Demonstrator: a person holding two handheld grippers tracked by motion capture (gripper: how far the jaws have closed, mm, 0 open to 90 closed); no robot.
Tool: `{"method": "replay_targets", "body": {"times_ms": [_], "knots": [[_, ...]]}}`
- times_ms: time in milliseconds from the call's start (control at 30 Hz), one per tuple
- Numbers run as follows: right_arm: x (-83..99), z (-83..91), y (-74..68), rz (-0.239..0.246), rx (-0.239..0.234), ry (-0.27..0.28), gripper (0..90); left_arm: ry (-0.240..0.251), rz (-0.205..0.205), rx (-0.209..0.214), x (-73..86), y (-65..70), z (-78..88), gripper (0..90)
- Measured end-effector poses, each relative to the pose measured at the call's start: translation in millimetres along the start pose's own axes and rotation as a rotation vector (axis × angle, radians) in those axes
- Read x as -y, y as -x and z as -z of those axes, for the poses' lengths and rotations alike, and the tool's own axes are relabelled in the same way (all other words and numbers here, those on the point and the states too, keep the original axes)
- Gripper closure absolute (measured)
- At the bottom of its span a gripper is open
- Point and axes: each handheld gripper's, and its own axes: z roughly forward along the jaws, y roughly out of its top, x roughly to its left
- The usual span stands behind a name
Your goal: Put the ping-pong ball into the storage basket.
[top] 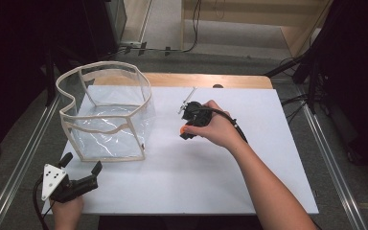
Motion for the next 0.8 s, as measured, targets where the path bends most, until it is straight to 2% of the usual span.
{"method": "replay_targets", "body": {"times_ms": [300,800], "knots": [[-12.0,6.6,-7.3,0.040,0.000,0.000,47.8,0.000,0.001,0.001,0.0,-0.1,0.0,0.0],[-24.9,18.2,-17.7,0.058,-0.008,0.008,47.8,0.000,0.000,0.002,0.0,0.0,0.0,0.0]]}}
